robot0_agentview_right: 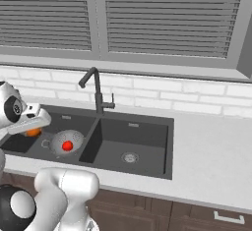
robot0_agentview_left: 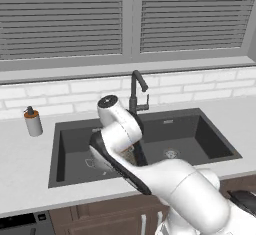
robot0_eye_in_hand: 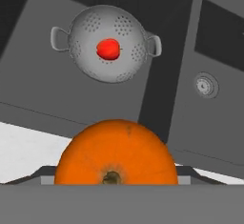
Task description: Put the colander in the sink, put the apple, orange in the colander, and turn on the sink faucet and pour water over the colander.
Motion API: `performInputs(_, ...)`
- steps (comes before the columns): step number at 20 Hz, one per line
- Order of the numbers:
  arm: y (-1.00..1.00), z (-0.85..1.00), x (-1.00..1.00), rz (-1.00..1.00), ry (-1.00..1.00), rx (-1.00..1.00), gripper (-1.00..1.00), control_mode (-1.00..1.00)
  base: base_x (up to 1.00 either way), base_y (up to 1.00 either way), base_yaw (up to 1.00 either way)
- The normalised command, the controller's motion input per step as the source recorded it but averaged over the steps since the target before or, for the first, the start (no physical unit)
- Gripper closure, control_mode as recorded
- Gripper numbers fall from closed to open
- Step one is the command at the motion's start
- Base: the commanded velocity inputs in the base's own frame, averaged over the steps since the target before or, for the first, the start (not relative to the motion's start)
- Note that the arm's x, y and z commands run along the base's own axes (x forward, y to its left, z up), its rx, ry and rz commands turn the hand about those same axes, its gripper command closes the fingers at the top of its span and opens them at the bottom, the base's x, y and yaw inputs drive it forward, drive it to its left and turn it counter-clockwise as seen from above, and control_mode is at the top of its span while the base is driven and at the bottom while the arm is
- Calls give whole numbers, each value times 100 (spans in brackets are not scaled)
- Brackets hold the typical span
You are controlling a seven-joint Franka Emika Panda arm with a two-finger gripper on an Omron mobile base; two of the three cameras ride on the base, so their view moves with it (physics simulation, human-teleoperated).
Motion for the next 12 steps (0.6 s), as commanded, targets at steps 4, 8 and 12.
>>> performInputs(4, 56, -58, 73, -2, 6, 0, 100, -100, 0, 0, 0)
performInputs(8, 25, -69, 69, -5, 9, 0, 100, -100, 0, 0, 0)
performInputs(12, 13, -69, 62, -7, 9, 0, 100, -100, 0, 0, 0)
